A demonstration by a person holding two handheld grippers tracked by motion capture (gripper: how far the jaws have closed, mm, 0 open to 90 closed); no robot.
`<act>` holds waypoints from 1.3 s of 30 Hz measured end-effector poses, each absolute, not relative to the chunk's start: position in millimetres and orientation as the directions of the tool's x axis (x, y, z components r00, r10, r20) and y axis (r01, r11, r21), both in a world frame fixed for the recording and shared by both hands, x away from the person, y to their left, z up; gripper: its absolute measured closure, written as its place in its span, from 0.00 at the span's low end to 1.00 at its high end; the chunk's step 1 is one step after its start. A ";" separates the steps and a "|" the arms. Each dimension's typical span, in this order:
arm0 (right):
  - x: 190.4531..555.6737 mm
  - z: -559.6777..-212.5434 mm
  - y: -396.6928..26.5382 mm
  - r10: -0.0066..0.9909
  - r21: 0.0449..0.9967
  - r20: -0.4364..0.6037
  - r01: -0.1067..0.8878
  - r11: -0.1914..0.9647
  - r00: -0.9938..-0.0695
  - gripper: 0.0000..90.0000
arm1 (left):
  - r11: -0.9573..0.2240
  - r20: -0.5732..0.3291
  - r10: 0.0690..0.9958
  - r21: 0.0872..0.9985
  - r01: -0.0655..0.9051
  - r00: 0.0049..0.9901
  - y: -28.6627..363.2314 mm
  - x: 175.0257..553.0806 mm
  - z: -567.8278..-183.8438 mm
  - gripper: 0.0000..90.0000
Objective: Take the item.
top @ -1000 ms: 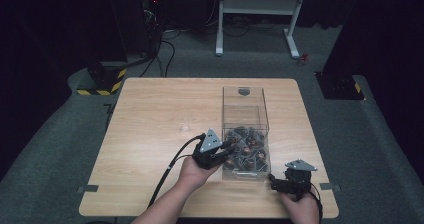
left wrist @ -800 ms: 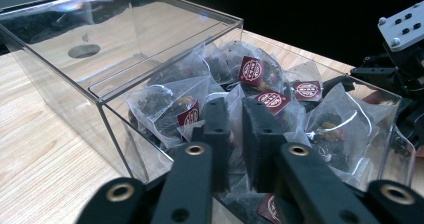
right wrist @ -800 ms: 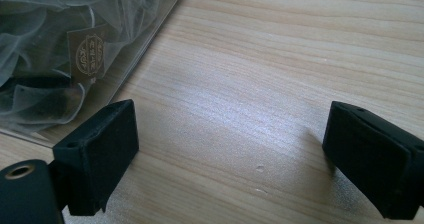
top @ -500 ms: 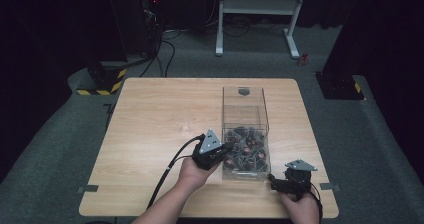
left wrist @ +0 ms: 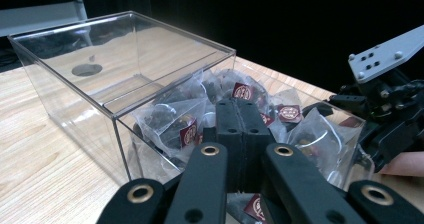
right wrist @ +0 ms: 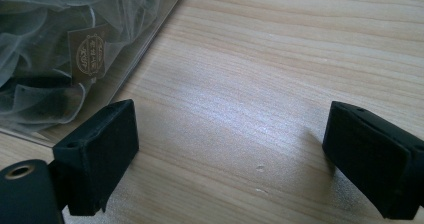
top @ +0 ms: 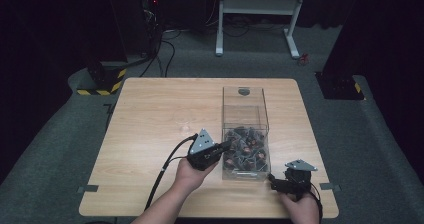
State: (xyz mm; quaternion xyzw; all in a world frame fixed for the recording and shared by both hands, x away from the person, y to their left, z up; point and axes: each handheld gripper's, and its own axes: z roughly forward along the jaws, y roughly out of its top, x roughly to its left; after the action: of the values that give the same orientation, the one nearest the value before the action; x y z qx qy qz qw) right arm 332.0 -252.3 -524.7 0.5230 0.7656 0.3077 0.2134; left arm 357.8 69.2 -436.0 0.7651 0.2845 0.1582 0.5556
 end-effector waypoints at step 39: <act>332.0 -524.7 -252.3 0.932 0.695 -0.005 0.669 0.264 -0.362 0.08 | -0.166 -0.095 0.626 0.954 0.251 0.774 104.1 346.8 -427.6 1.00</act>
State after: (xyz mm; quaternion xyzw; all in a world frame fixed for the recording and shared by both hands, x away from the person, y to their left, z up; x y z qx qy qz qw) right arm 332.0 -252.3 -524.7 0.5230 0.7657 0.3077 0.2135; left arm 346.8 104.1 -427.6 0.7458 0.2941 0.1630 0.5750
